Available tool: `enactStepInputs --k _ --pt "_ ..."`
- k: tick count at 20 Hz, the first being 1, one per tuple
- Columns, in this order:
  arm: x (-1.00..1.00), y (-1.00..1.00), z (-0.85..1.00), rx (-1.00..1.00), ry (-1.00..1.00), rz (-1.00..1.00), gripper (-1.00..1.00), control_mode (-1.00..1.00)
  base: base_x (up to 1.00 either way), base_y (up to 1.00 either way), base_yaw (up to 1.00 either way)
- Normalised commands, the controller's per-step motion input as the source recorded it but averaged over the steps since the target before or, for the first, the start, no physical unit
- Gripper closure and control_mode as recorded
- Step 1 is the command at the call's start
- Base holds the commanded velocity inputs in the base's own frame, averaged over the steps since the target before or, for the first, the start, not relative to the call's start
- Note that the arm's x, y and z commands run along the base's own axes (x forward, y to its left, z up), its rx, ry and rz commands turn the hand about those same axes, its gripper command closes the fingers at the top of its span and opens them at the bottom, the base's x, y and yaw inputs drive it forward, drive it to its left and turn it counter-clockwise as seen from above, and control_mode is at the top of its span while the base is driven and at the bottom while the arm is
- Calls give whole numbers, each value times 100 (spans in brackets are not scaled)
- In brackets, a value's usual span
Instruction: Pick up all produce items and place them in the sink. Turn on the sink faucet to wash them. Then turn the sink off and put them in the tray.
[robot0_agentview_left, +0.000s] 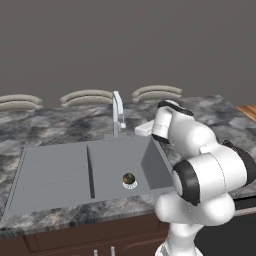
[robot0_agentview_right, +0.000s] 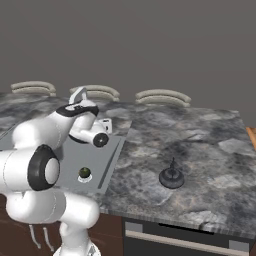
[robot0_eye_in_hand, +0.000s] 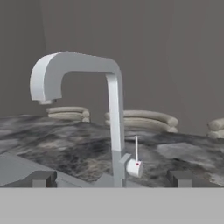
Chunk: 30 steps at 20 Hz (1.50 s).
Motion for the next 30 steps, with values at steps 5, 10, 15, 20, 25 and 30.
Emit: enactStepInputs --k 5,10,15,20,25,30 --pt "24 17 0 0 0 4 -100 -100 0 0 0" --pt "17 19 0 0 -1 4 -100 -100 0 0 0" --pt "12 18 0 0 -1 4 -100 -100 0 0 0" --pt "7 5 0 0 -1 4 -100 -100 0 0 0" --pt "3 0 0 0 -2 4 -100 -100 0 0 0" --pt "3 0 -1 0 -1 2 -100 -100 0 0 0"
